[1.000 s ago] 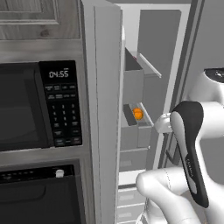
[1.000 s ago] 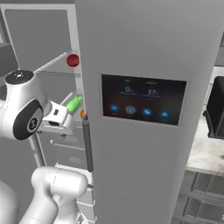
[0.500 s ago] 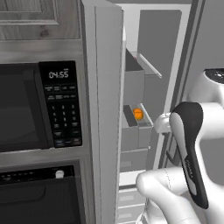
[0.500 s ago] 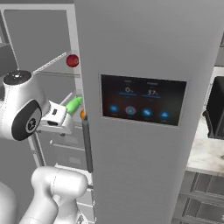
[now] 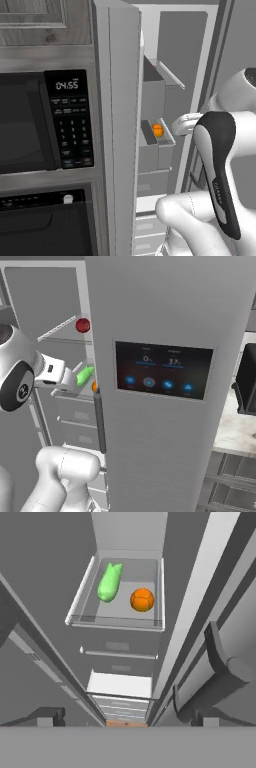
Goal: Take the corn, pear, and orange from the freezer and place them in the bowl on the counter.
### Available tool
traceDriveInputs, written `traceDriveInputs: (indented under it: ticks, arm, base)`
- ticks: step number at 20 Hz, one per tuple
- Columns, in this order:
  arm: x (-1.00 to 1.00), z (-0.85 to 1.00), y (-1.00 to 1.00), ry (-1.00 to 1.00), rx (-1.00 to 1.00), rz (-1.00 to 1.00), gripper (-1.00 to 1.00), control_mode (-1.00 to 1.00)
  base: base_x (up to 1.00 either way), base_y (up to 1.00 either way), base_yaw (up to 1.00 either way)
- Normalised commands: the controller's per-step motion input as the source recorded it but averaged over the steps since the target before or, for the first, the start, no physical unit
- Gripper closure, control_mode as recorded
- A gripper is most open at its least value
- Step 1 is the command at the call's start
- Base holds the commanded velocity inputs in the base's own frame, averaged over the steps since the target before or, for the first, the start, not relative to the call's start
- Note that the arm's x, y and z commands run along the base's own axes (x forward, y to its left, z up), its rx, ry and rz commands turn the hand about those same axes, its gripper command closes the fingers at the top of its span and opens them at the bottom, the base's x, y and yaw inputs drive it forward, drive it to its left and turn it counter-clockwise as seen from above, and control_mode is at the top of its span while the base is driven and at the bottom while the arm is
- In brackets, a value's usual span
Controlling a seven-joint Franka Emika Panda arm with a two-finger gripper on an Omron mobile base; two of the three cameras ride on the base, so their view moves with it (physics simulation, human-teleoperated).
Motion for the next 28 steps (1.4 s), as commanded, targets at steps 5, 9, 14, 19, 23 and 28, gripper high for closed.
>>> traceDriveInputs:
  ticks: [5, 9, 14, 19, 23, 28]
  arm:
    - [0.30, 0.27, 0.04, -0.07, 0.00, 0.06, -1.00, -1.00]
    - [0.48, 0.31, 0.13, -0.04, 0.00, 0.06, -1.00, -1.00]
    - [0.62, 0.17, 0.15, -0.12, 0.00, 0.03, -1.00, -1.00]
    - [0.57, 0.08, 0.04, -0.25, 0.00, 0.01, -1.00, -1.00]
    - [0.74, 0.14, 0.05, -0.21, 0.00, 0.00, -1.00, -1.00]
    - [0.67, 0.24, 0.03, -0.11, 0.00, 0.00, -1.00, -1.00]
  base:
    - [0.00, 0.00, 0.00]
    - [0.00, 0.00, 0.00]
    - [0.00, 0.00, 0.00]
    - [0.00, 0.00, 0.00]
    - [0.00, 0.00, 0.00]
    - [0.00, 0.00, 0.00]
